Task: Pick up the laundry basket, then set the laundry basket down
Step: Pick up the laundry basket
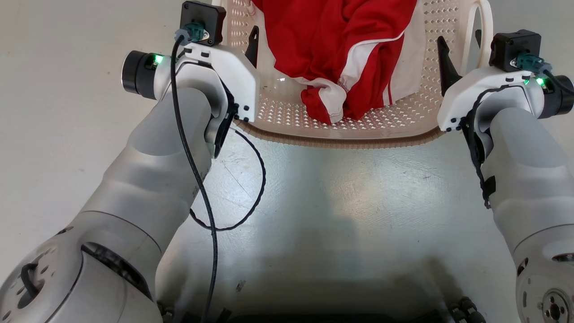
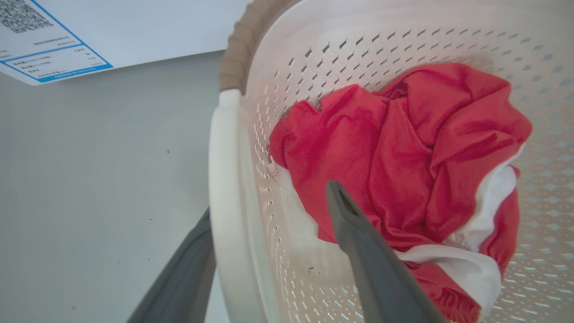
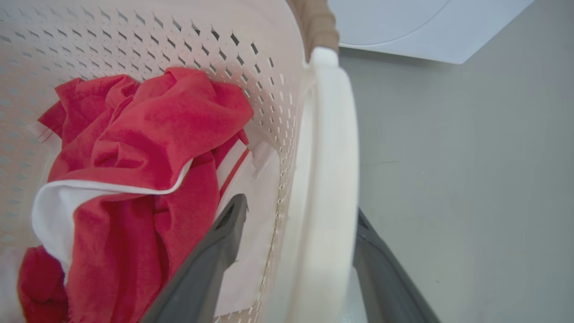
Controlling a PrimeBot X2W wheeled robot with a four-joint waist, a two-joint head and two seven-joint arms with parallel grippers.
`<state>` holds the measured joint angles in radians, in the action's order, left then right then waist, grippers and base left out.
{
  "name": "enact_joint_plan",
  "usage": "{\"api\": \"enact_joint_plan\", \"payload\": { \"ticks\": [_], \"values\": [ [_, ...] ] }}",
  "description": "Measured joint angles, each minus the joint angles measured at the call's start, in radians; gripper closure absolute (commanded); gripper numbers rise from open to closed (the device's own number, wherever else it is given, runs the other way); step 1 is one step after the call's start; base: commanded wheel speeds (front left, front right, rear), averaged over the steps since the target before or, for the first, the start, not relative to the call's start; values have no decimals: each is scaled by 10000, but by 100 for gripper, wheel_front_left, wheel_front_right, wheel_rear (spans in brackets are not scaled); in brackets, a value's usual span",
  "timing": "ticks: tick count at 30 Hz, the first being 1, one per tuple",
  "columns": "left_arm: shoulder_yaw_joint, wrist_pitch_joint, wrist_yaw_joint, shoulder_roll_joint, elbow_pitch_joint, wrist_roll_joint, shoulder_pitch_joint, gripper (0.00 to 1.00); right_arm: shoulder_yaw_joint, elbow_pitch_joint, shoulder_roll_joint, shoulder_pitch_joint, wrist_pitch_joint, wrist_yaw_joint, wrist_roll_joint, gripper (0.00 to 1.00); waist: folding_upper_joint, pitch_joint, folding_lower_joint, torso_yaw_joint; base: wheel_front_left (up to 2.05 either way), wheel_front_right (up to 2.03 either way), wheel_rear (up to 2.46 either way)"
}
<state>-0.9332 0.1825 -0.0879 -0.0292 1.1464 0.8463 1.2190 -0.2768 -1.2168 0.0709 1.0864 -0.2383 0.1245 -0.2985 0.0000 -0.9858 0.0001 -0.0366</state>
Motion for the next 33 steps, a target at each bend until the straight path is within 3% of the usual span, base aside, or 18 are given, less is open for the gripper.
{"api": "enact_joint_plan", "payload": {
  "ticks": [1,2,3,4,5,19,33],
  "values": [
    [-52,0,-2,0,10,65,0,0,15,-4,-2,0,0,0,2,3,0,4,0,-4,0,0,0],
    [-84,6,-15,-2,13,102,0,6,44,-4,0,4,-2,0,2,25,0,9,0,-8,0,0,0],
    [-128,27,-33,0,15,128,0,24,105,-8,8,6,-10,0,4,73,1,19,0,-16,0,0,0],
    [-173,27,-61,-2,35,165,0,80,157,-17,6,6,-12,0,13,100,0,37,0,-23,0,0,0],
    [-222,27,-88,-27,73,165,3,100,190,-27,2,10,-12,0,13,100,0,58,0,-24,0,0,0],
    [-809,-199,-176,-33,326,523,-41,100,339,-391,33,36,257,-12,282,100,0,469,0,-23,0,0,0],
    [-1354,-941,-38,8,903,982,-1166,100,2493,-763,12,-833,1246,-13,2196,100,0,2073,0,170,0,0,0]
  ]
}}
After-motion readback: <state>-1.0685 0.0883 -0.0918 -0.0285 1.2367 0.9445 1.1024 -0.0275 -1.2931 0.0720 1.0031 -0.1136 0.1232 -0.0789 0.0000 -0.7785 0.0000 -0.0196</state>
